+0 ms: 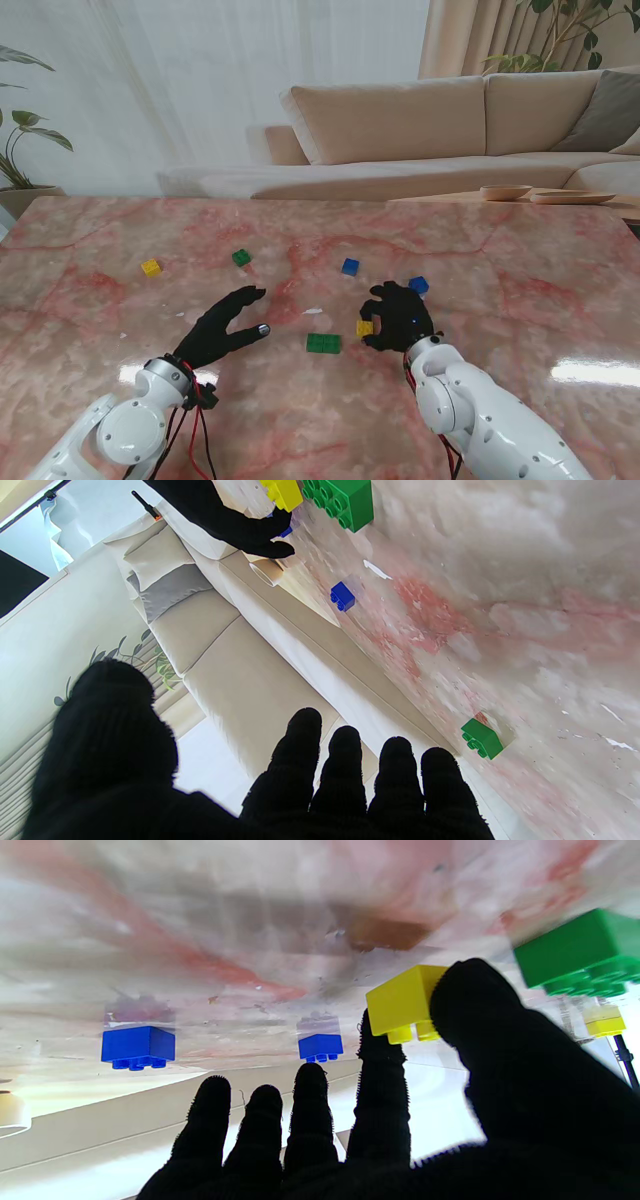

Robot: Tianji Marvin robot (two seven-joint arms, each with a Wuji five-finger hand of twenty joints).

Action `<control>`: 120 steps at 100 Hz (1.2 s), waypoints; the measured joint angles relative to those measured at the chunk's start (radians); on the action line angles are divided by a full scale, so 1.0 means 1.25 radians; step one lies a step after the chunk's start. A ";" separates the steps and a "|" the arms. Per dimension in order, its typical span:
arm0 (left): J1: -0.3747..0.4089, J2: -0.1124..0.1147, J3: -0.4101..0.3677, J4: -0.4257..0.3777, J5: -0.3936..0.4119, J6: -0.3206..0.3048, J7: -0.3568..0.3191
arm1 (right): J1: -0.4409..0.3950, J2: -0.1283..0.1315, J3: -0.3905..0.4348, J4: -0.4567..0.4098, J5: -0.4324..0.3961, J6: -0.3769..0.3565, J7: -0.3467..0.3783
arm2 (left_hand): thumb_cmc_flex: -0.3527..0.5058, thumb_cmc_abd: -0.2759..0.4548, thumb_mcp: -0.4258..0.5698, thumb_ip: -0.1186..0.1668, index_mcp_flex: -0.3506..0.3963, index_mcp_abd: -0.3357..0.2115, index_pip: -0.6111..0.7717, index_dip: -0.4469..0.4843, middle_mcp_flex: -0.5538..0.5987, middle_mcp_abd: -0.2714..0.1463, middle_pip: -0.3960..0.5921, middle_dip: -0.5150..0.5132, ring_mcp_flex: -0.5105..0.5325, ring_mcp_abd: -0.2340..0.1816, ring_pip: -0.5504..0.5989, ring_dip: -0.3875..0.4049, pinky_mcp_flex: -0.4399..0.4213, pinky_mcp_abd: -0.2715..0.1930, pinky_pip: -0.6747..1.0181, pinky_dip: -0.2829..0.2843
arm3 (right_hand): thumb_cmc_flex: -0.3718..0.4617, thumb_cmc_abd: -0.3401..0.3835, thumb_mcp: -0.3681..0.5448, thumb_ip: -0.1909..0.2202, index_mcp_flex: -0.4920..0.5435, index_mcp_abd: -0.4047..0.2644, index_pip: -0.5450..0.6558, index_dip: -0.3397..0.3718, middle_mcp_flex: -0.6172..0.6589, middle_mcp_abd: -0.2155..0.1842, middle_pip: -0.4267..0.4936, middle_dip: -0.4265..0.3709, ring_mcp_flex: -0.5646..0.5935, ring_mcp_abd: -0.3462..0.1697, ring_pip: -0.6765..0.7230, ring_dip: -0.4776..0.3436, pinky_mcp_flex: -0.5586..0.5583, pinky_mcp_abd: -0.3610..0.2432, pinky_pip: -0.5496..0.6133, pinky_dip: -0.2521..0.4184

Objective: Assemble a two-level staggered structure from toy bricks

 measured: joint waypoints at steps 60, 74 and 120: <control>0.004 -0.001 -0.005 0.001 0.005 -0.005 0.003 | 0.015 -0.007 -0.074 0.024 0.027 0.003 -0.041 | 0.000 0.000 0.000 0.000 0.000 0.000 0.000 0.000 0.000 0.000 0.000 0.000 0.000 0.000 0.000 0.000 0.000 0.000 -0.010 0.009 | -0.002 -0.012 0.015 0.000 0.001 0.000 0.000 0.020 0.009 0.000 -0.005 -0.001 0.000 0.000 0.009 0.000 0.000 0.000 0.000 0.000; 0.008 -0.001 -0.008 -0.001 0.006 -0.004 0.003 | 0.020 -0.010 -0.079 0.029 0.030 0.003 -0.046 | 0.000 0.000 0.000 0.000 0.000 0.000 0.000 0.000 0.000 0.000 0.000 0.000 0.000 0.000 0.000 0.000 0.000 0.000 -0.010 0.009 | -0.003 -0.012 0.015 0.000 0.001 0.000 0.000 0.022 0.009 0.000 -0.008 -0.001 0.000 0.000 0.009 0.000 0.000 0.000 0.000 0.000; 0.010 0.000 -0.009 -0.003 0.007 -0.004 0.001 | 0.007 -0.009 -0.069 0.019 0.018 -0.007 -0.041 | 0.000 0.000 0.000 0.000 0.000 0.000 0.000 0.000 0.000 0.000 0.000 0.000 0.000 0.000 0.000 0.000 0.000 0.000 -0.011 0.009 | -0.003 -0.012 0.015 0.000 0.001 -0.001 -0.011 0.023 0.010 0.000 -0.017 -0.001 0.000 0.000 0.009 0.000 0.000 0.001 0.000 0.000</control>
